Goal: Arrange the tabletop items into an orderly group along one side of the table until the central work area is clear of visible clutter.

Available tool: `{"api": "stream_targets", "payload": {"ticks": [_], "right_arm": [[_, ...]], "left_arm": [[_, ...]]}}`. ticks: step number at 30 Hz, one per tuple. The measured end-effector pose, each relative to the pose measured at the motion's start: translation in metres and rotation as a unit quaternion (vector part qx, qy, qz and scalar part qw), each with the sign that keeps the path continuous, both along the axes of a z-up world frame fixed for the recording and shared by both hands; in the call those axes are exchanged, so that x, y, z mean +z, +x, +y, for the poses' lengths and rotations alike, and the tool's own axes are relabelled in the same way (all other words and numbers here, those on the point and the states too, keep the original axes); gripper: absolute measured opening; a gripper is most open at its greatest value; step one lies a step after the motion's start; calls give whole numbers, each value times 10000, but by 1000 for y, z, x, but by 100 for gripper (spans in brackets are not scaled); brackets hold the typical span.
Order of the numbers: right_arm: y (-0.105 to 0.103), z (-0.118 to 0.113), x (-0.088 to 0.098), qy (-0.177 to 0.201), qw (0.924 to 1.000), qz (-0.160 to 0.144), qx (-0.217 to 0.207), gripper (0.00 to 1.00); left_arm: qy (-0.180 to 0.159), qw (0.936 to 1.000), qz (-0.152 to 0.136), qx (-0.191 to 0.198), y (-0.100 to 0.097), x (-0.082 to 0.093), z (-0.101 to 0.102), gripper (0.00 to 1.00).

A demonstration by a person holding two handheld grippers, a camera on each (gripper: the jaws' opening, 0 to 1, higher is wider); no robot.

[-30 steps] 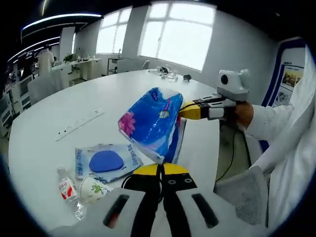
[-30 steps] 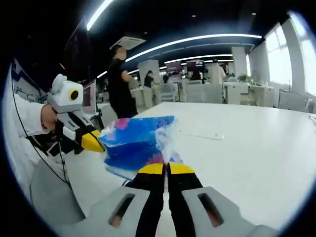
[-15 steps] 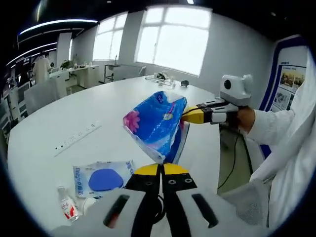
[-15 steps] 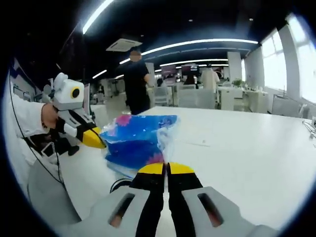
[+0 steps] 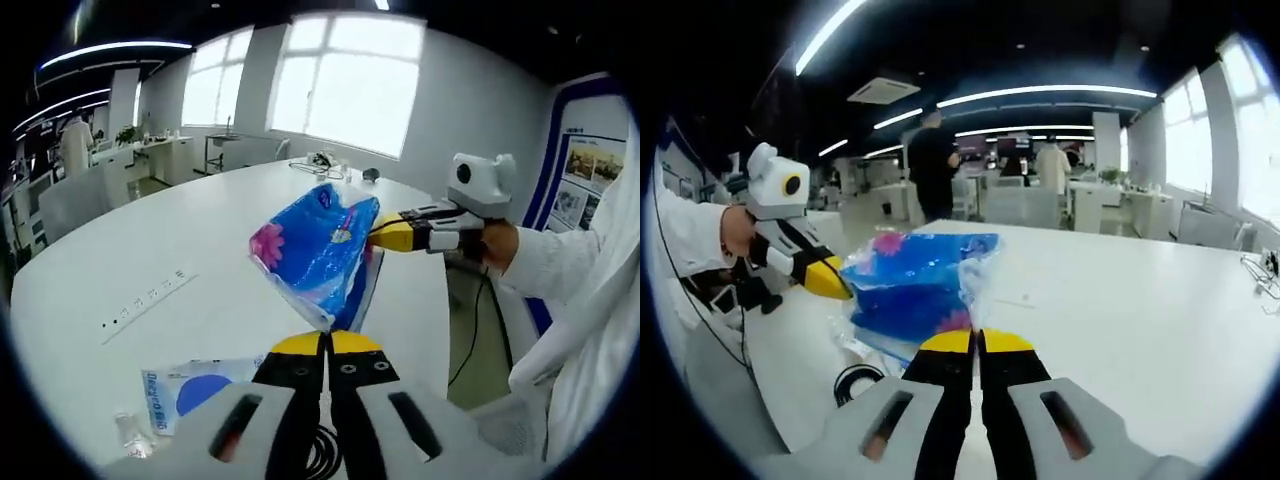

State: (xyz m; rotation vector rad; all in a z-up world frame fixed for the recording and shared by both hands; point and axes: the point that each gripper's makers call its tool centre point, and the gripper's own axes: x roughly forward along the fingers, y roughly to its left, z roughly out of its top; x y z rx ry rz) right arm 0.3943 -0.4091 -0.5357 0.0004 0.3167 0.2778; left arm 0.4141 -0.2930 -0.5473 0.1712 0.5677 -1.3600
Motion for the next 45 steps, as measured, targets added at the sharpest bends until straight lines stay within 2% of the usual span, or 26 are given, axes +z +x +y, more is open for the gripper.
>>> {"api": "stream_targets", "payload": {"ticks": [11, 16, 22, 33, 35, 45], "right_arm": [[15, -36, -8, -38, 9998, 73, -185, 0], [22, -51, -19, -129, 9995, 197, -189, 0], [31, -66, -33, -174, 9992, 314, -201, 0], [50, -87, -70, -139, 9977, 625, -209, 0], [55, -91, -80, -149, 9972, 704, -206, 0], [73, -104, -123, -44, 9942, 1056, -209, 0]], "left_arm": [[-46, 9998, 166, 98, 17, -10, -36, 0], [-7, 9997, 212, 123, 24, -19, -50, 0], [2, 9989, 412, 244, 33, -34, -66, 0], [148, 9961, 736, 467, 49, -71, -84, 0], [223, 9949, 837, 523, 54, -83, -90, 0], [435, 9895, 1168, 732, 69, -121, -101, 0]]}}
